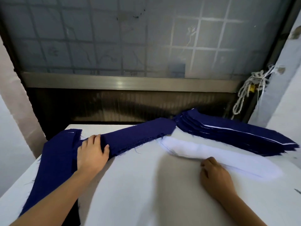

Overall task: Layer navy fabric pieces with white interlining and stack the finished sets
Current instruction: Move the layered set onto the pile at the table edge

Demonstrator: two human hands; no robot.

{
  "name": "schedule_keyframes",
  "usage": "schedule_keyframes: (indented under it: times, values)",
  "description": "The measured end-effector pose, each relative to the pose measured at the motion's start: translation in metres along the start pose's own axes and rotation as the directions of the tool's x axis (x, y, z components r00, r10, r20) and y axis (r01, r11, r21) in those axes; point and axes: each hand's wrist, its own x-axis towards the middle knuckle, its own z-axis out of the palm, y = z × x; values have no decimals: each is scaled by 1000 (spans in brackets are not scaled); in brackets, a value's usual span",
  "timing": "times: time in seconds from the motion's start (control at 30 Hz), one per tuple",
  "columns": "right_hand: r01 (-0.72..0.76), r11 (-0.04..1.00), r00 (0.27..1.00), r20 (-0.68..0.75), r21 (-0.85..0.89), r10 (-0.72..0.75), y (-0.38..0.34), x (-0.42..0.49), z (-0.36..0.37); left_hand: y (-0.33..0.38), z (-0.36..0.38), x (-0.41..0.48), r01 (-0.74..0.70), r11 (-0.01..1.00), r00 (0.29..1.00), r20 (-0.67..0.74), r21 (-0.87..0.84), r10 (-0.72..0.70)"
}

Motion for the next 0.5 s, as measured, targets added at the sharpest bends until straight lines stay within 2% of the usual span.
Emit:
schedule_keyframes:
  times: [0.13, 0.23, 0.37, 0.5]
  values:
    - [7, 1000, 1000, -13, 23, -7, 1, -1, 2, -4, 14, -11, 109, 985, 987, -101, -135, -123]
    - [8, 999, 1000, -28, 32, -7, 3, 0, 3, -3, 12, -13, 177, 978, 975, -117, -106, -189]
    - [21, 999, 998, -52, 33, -19, 3, 0, 3, -1, 10, -16, 199, 975, 965, -155, -96, -213]
    - [23, 999, 998, -62, 30, -22, 4, -1, 4, -1, 7, -16, 213, 949, 946, -195, -232, -260]
